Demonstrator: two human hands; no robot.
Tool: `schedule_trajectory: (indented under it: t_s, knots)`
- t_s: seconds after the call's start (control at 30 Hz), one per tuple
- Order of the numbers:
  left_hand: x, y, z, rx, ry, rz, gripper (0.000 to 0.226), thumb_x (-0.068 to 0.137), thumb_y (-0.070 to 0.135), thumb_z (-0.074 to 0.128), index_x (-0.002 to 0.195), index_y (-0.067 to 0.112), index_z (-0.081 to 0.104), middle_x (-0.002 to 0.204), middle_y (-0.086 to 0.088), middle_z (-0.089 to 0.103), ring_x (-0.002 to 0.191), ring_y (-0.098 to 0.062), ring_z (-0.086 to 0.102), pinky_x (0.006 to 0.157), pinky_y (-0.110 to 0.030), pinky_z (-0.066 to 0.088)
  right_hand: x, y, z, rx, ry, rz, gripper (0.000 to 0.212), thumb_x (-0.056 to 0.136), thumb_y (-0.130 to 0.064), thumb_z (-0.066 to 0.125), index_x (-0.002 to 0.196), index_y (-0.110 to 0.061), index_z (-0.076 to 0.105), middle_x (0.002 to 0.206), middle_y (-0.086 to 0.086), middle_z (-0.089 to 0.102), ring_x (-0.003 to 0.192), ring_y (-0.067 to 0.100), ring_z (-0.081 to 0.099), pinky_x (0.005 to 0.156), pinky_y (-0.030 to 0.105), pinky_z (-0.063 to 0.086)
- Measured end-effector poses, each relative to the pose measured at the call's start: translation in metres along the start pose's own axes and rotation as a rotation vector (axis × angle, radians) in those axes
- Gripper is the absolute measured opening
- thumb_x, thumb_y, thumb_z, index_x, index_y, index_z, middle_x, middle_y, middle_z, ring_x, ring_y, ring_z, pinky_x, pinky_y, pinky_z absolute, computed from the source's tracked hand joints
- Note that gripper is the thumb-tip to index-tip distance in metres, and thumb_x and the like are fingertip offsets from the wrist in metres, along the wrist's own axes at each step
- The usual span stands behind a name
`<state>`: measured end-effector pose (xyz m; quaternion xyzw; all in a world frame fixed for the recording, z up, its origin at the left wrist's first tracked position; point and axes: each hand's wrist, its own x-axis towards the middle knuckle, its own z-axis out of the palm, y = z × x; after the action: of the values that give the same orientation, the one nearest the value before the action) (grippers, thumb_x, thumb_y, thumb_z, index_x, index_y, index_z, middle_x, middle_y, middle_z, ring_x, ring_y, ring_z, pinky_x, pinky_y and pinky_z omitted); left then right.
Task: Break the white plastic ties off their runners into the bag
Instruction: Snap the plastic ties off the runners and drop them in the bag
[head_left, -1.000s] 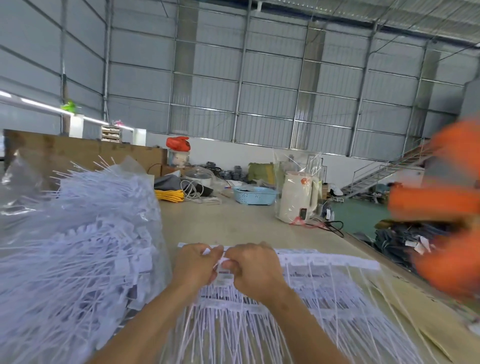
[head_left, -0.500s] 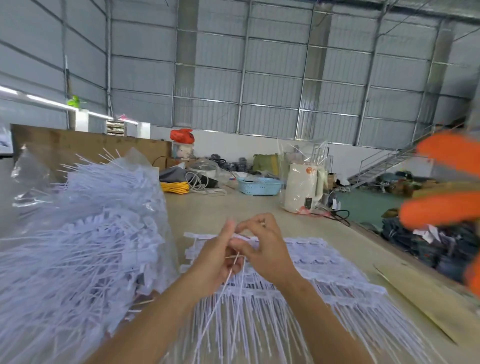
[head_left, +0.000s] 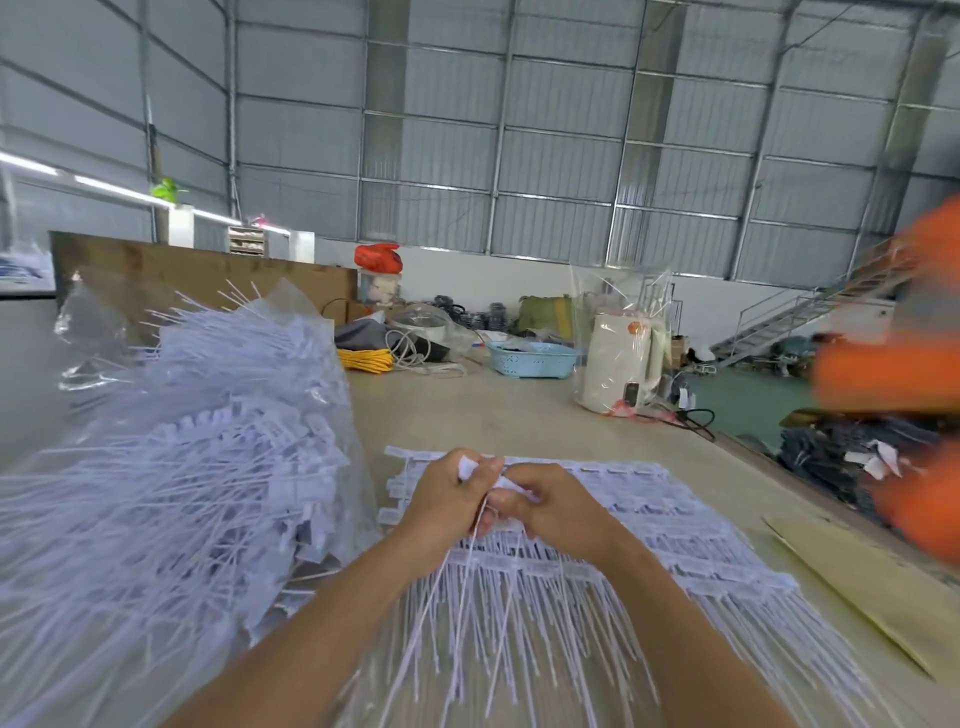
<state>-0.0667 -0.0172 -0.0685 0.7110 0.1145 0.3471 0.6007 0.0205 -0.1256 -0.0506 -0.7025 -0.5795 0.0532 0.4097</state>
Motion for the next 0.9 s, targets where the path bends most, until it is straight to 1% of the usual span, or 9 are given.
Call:
schedule_trajectory:
  t_s: [0.1,0.23,0.33,0.43,0.53,0.6,0.67,0.8,0.9]
  knots:
    - [0.003,0.002,-0.001,0.065,0.032,-0.045,0.029,0.095,0.023,0.056,0.069,0.012,0.051,0.042,0.002,0.049,0.036,-0.012,0.042,0.042,-0.019,0.033,0.004,-0.001,0.004,-0.117,0.123,0.042,0.014,0.086,-0.016,0.064,0.075,-0.015,0.073,0.065,-0.001,0.062,0.055,0.007,0.045,0.06,0.025,0.036]
    - [0.003,0.01,-0.004,0.034,0.01,-0.157,0.025,0.095,0.021,0.055,0.085,0.0,0.063,0.047,-0.001,0.048,0.032,-0.008,0.037,0.038,-0.014,0.028,0.004,-0.004,0.007,-0.682,0.295,-0.096,0.007,0.086,-0.027,0.066,0.083,-0.023,0.072,0.078,-0.003,0.066,0.071,0.02,0.06,0.058,0.023,0.032]
    - [0.006,0.018,-0.007,-0.073,0.003,-0.232,0.034,0.094,0.019,0.058,0.062,0.011,0.048,0.039,0.003,0.041,0.029,-0.007,0.033,0.034,-0.01,0.024,0.003,-0.009,0.003,-0.812,0.428,-0.288,0.017,0.068,-0.017,0.082,0.063,-0.017,0.066,0.06,-0.004,0.062,0.047,0.021,0.058,0.05,0.018,0.029]
    - [0.01,0.027,-0.008,-0.095,0.025,-0.211,0.035,0.092,0.018,0.062,0.062,0.012,0.045,0.039,0.004,0.041,0.028,-0.006,0.034,0.034,-0.01,0.024,0.002,-0.014,0.0,-0.769,0.482,-0.312,0.024,0.065,-0.013,0.084,0.057,-0.013,0.062,0.055,-0.003,0.058,0.043,0.021,0.055,0.05,0.017,0.028]
    - [0.01,0.031,-0.006,-0.001,0.087,-0.135,0.029,0.09,0.018,0.064,0.068,0.012,0.047,0.049,-0.001,0.049,0.034,-0.009,0.044,0.035,-0.014,0.033,0.002,-0.02,-0.001,-0.712,0.399,-0.167,0.021,0.084,-0.021,0.068,0.069,-0.007,0.065,0.069,0.004,0.062,0.063,0.026,0.059,0.054,0.024,0.032]
    - [0.015,0.026,-0.017,0.249,0.253,-0.107,0.019,0.09,0.024,0.063,0.078,0.013,0.053,0.077,-0.01,0.061,0.064,-0.02,0.063,0.058,-0.029,0.053,-0.001,-0.025,-0.012,-0.429,0.428,-0.112,0.023,0.087,-0.021,0.065,0.072,-0.003,0.065,0.07,0.006,0.061,0.067,0.02,0.057,0.059,0.03,0.041]
    - [0.02,0.017,-0.043,0.325,0.472,-0.153,0.017,0.091,0.028,0.061,0.091,0.012,0.057,0.102,-0.016,0.063,0.093,-0.03,0.065,0.082,-0.039,0.053,-0.006,-0.035,-0.031,-0.039,0.611,-0.142,0.02,0.084,-0.014,0.066,0.067,-0.002,0.063,0.059,0.003,0.053,0.056,0.005,0.047,0.059,0.024,0.043]
    - [0.015,0.015,-0.037,-0.078,0.322,-0.092,0.023,0.091,0.026,0.062,0.071,0.016,0.055,0.068,-0.007,0.058,0.042,-0.011,0.052,0.042,-0.019,0.042,-0.007,-0.047,-0.024,0.005,0.423,-0.16,0.027,0.084,-0.01,0.065,0.062,0.0,0.054,0.057,0.001,0.041,0.053,0.004,0.036,0.054,0.017,0.032]
    - [0.008,0.016,-0.004,-0.152,0.153,-0.167,0.027,0.096,0.028,0.055,0.072,0.016,0.057,0.056,-0.003,0.056,0.038,-0.008,0.048,0.041,-0.016,0.038,0.001,-0.036,0.002,-0.15,0.322,-0.148,0.012,0.083,-0.016,0.068,0.073,-0.01,0.066,0.077,0.002,0.051,0.072,0.014,0.051,0.069,0.03,0.04]
